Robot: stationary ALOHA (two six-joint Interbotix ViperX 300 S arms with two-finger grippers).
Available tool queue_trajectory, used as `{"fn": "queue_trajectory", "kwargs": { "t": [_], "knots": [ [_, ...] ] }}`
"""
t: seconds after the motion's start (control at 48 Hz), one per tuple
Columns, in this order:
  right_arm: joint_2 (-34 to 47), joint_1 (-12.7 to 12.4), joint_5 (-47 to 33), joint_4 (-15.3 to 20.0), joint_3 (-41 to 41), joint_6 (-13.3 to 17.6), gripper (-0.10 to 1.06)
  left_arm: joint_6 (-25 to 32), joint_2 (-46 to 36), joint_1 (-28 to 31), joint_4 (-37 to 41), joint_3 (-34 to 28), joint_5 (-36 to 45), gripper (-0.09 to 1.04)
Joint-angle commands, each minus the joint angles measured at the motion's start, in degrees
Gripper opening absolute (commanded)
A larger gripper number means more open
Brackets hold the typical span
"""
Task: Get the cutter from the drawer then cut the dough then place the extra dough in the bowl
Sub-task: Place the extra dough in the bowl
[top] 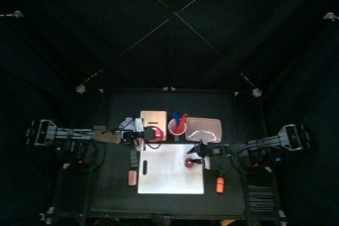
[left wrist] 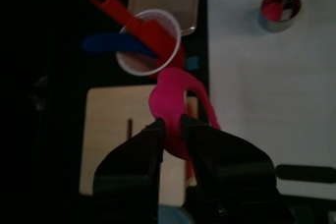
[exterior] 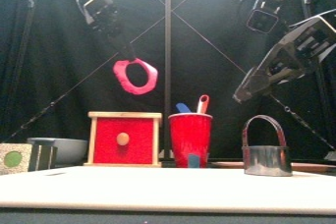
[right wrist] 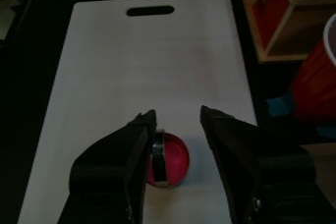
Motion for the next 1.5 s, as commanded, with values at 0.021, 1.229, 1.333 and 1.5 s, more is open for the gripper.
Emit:
{"fn": "queue_trajectory", "kwargs": {
  "t": [0.021, 1.229, 1.333, 1.5],
  "knots": [
    [-0.6, -0.4, -0.1, 0.1, -0.5, 0.1, 0.79, -1.2, -7.6, 2.6, 1.8, 3.1, -0.4, 0.62],
    [-0.1, -0.5, -0.1, 1.1, -0.4, 0.1, 0.79, -9.2, -14.5, 17.1, -6.3, 31.6, -20.0, 0.62],
    [-0.1, -0.6, -0.1, 1.1, -0.4, 0.1, 0.79, -9.3, -12.6, 17.9, -7.8, 31.8, -20.8, 0.65],
    [-0.1, -0.5, -0.1, 1.8, -0.4, 0.1, 0.79, -9.3, -11.7, 21.3, -13.5, 32.2, -22.1, 0.7]
  ]
}}
